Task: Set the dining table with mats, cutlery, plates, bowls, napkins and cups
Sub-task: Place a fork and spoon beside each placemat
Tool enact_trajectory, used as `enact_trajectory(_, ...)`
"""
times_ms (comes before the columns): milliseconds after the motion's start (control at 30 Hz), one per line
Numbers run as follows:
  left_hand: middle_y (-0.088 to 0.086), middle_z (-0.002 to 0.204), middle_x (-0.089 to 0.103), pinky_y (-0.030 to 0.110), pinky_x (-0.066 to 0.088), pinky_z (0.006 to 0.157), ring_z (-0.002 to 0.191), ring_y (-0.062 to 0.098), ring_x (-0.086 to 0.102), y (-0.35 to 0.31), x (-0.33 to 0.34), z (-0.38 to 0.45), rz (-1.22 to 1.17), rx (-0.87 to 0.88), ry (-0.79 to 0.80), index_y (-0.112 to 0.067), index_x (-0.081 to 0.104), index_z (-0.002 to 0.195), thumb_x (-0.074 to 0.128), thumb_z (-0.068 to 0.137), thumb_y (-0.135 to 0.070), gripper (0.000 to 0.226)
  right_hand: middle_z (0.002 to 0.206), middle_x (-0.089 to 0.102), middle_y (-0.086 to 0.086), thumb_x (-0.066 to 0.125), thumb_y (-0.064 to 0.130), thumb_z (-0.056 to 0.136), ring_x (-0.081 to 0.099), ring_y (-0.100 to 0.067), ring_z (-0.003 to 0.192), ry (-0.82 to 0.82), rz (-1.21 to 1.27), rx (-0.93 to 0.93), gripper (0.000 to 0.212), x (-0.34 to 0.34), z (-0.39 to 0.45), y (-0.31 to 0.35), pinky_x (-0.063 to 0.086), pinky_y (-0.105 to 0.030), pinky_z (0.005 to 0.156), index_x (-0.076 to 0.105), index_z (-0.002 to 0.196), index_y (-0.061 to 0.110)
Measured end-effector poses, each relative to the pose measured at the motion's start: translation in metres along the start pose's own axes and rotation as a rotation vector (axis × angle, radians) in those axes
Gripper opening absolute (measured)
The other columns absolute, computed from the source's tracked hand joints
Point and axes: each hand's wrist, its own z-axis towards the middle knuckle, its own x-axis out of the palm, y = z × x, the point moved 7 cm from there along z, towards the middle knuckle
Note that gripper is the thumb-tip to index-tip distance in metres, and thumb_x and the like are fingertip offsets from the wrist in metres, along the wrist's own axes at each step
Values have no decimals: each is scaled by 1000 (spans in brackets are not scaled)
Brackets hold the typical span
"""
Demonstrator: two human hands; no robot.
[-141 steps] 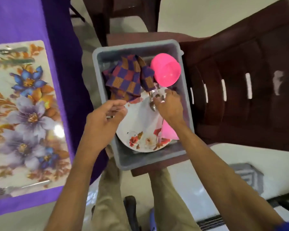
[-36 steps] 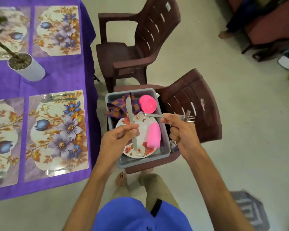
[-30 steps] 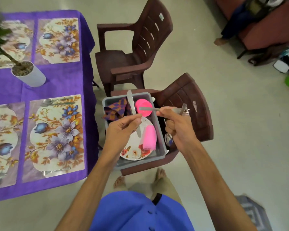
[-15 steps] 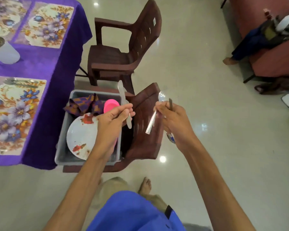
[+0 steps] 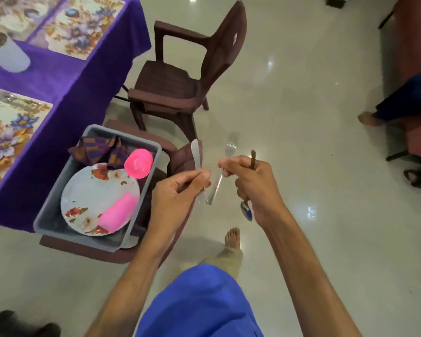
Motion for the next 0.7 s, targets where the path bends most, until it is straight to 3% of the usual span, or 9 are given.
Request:
enact_trajectory(100,-1,97,82,43,56,103,100,16,77,-5,43,29,-16,-7,-51,-22,80,114,74,96,-26,19,82,74,-6,70,14,94,25,-9,45,-22,25,43,16,-52,34,19,22,-22,41,76,97,0)
enact_trajectory(233,10,97,80,47,60,95,95,27,79,-26,80,63,-139,-24,-124,-14,72,116,72,97,-12,19,80,74,-5,69,12,94,23,-10,46,-14,2,42,17,-104,82,60,19,-22,41,75,101,-2)
enact_trajectory(367,11,99,81,39,61,89,95,28,79,-52,103,95,-222,-51,-176,-17,60,123,72,97,-9,30,81,74,-5,70,13,94,24,-9,46,55,-28,26,16,-115,136,104,22,-21,41,77,100,0)
enact_trajectory(533,9,103,80,25,61,81,96,22,79,-66,127,139,-254,-105,-235,-9,69,120,65,101,-6,20,82,71,-4,75,18,91,22,-9,46,181,-79,8,22,-107,203,142,20,-22,41,75,99,-2)
enact_trajectory(700,12,106,79,22,58,73,98,24,78,-70,154,186,-318,-135,-366,-3,68,120,64,103,-9,19,85,68,-7,78,25,89,21,-10,46,296,-149,-3,31,-102,274,173,19,-23,43,72,98,-4)
